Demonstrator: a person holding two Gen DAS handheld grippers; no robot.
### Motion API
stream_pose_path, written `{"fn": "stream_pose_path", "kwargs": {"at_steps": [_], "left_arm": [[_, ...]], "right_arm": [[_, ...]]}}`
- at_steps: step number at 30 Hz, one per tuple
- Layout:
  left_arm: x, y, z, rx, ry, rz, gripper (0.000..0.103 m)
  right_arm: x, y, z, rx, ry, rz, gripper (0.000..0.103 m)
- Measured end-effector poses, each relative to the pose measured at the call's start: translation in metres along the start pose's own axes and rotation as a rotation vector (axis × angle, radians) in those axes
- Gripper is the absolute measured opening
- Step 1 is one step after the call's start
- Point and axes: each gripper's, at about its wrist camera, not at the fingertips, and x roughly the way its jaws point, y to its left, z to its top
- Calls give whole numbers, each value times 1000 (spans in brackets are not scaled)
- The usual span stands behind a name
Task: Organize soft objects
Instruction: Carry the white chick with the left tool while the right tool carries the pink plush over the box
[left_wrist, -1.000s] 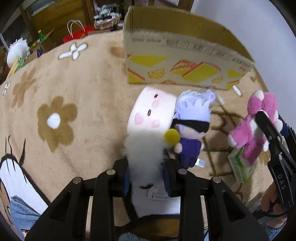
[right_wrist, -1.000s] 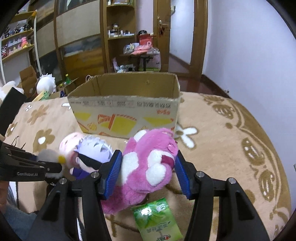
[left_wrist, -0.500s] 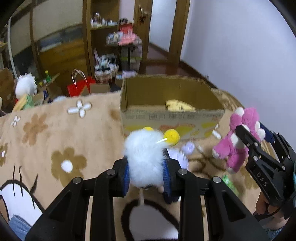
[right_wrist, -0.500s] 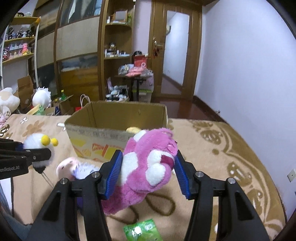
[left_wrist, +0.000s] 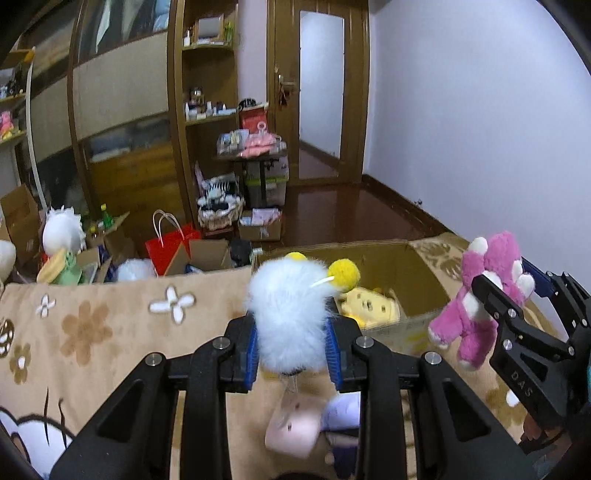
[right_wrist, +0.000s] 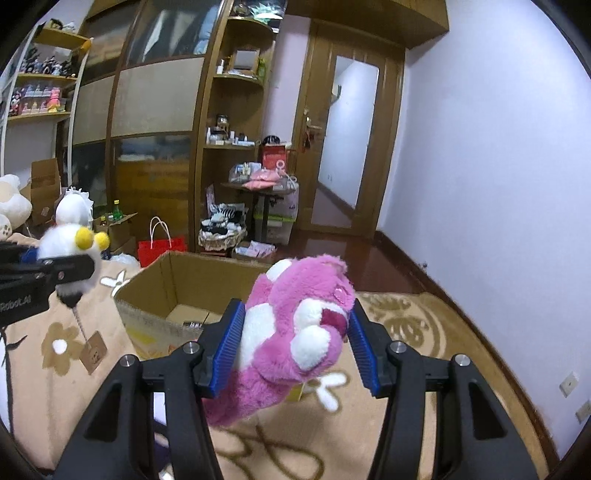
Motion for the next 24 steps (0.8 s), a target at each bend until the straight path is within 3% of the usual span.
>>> {"fn": "stream_pose_path", "kwargs": {"at_steps": [9, 24], "left_arm": [[19, -8, 32, 27, -54, 15, 28], [63, -20, 39, 48, -58, 10, 28]], "right_arm": [[16, -5, 20, -14, -31, 6, 58], [53, -3, 30, -21, -52, 18, 58]]}}
